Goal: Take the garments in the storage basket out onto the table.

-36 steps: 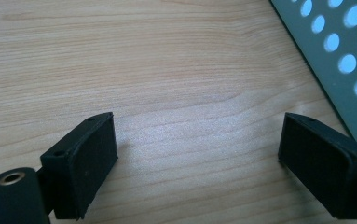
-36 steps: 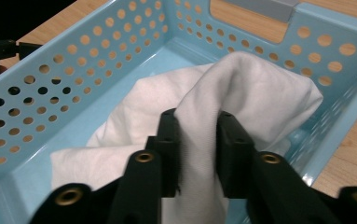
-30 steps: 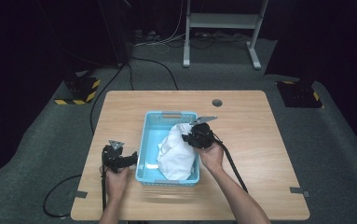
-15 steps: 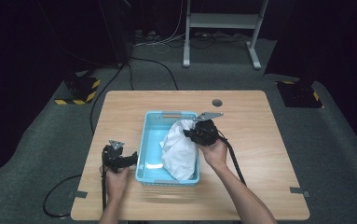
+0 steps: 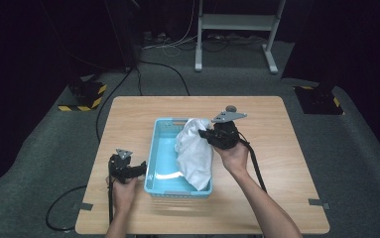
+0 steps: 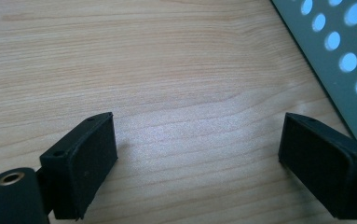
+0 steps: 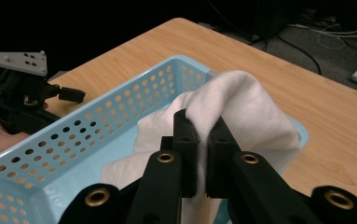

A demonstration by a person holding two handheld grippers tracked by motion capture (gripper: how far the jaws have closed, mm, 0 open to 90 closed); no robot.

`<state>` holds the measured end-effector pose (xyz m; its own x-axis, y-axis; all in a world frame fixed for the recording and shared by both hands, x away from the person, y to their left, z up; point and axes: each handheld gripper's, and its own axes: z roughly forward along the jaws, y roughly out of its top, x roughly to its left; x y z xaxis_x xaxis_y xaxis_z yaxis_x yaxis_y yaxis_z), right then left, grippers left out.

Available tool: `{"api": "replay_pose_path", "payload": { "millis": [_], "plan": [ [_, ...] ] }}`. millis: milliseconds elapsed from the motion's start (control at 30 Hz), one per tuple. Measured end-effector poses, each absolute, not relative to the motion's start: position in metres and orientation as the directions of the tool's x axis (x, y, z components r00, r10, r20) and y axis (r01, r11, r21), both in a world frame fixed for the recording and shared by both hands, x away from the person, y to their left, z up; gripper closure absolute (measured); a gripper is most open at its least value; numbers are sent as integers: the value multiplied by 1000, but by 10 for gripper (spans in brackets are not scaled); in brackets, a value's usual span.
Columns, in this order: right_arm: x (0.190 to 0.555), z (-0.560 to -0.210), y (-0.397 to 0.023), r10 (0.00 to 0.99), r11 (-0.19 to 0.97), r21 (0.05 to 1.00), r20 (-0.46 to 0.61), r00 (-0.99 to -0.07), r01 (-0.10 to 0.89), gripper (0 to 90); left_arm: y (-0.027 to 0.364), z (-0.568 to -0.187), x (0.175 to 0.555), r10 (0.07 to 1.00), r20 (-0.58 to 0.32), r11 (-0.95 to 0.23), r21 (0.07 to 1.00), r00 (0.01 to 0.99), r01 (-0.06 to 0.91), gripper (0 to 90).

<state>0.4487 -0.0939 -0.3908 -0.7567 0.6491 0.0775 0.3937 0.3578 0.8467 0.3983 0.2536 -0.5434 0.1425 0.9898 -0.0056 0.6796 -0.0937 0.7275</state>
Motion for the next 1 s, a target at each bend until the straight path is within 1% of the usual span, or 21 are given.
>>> {"api": "replay_pose_path", "payload": {
  "millis": [533, 1000],
  "plan": [
    [442, -360, -103, 649, 322, 888, 44, -760, 327, 852, 254, -543, 398, 990, -6, -94, 728, 143, 680, 114],
    [440, -344, -116, 652, 293, 905, 47, -757, 309, 852, 254, -543, 398, 990, -6, -93, 728, 142, 680, 114]
  ]
}}
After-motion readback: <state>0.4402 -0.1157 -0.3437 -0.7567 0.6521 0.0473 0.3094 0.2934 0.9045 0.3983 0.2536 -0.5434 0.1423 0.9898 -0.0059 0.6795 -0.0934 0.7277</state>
